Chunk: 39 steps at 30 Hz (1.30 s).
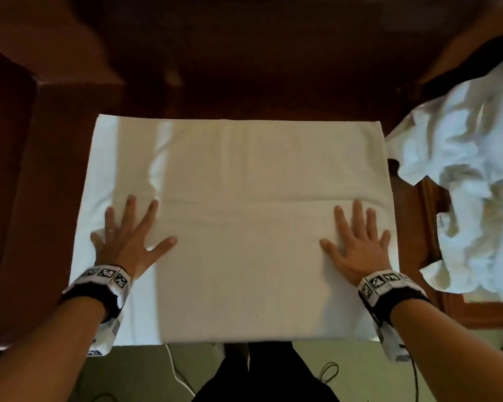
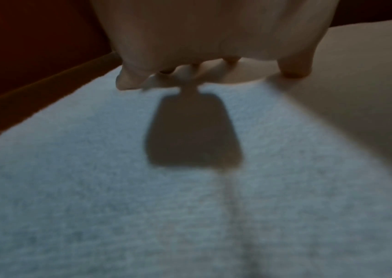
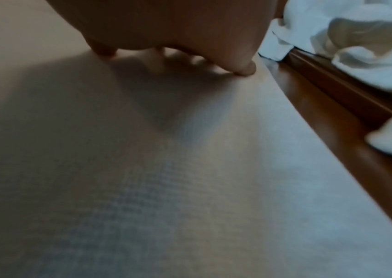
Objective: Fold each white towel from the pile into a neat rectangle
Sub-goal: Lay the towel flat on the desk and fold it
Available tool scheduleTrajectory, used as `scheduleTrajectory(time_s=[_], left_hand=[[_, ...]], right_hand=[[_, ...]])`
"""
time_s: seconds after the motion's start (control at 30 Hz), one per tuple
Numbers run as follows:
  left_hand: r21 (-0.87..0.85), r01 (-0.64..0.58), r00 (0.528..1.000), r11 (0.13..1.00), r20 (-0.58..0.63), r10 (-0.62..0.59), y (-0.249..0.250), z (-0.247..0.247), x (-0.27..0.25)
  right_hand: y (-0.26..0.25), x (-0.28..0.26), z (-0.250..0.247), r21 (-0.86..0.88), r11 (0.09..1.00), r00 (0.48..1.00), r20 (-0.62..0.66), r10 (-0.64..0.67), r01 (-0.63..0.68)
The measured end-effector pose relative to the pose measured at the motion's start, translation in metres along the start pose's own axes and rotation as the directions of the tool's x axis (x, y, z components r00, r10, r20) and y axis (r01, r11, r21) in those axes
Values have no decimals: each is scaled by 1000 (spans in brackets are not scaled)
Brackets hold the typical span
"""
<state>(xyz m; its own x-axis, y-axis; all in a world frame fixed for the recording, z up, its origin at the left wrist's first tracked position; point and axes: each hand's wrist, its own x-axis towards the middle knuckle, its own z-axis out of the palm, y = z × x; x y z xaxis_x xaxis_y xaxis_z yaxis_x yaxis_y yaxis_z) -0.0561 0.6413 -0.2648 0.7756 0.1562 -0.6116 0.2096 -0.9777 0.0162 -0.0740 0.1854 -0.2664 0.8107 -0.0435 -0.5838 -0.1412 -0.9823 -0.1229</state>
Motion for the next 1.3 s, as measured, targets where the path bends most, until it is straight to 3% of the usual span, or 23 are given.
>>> scheduleTrajectory(time_s=[0.13, 0.23, 0.3, 0.37, 0.47, 0.53, 0.67, 0.83, 0.9, 1.0, 1.1, 1.2, 1.3], left_hand=[[-4, 2, 1000, 1000, -15, -2, 6, -36, 50], [-124, -34, 999, 992, -45, 28, 10, -57, 76], [-245, -64, 994, 967, -98, 41, 9, -55, 68], [-251, -61, 992, 966, -118, 32, 7, -40, 43], [-120, -15, 1000, 993, -12, 14, -3, 1, -12], [-69, 2, 998, 998, 63, 2, -12, 19, -29], [-37, 24, 999, 999, 28, -23, -8, 1, 6], [-77, -52, 999, 996, -8, 52, 9, -41, 55], [-95, -55, 998, 994, -4, 55, 10, -36, 44], [-77, -46, 998, 996, 27, 48, 5, -3, -5], [-72, -40, 995, 997, 92, 47, -4, 29, -43], [-29, -15, 997, 999, 75, 17, -5, 30, -30], [-10, -32, 999, 999, 2, 32, 2, 13, 5]], right_hand=[[-11, 60, -34, -23, 1000, 999, -32, -14, 13], [-21, 94, -55, -12, 1000, 1000, -12, -5, 5], [-25, 86, -55, -16, 1000, 1000, -10, 18, -18], [-25, 54, -43, -21, 1000, 999, -23, 22, -23], [-20, -17, -9, -10, 1000, 996, 87, 18, -17], [-13, -35, 2, -16, 1000, 986, 168, 21, -19], [-16, 9, -19, -38, 999, 990, 136, 28, -23], [-22, 69, -46, -17, 1000, 998, 64, 12, -11], [-23, 58, -41, -5, 1000, 1000, 27, 7, -7], [-20, 1, -17, 15, 1000, 1000, -2, 23, -22], [-8, -49, 12, -8, 1000, 990, 141, 1, 0], [-1, -38, 17, -38, 999, 990, 144, 14, -9], [-6, 2, 6, -37, 999, 999, 48, 2, 0]])
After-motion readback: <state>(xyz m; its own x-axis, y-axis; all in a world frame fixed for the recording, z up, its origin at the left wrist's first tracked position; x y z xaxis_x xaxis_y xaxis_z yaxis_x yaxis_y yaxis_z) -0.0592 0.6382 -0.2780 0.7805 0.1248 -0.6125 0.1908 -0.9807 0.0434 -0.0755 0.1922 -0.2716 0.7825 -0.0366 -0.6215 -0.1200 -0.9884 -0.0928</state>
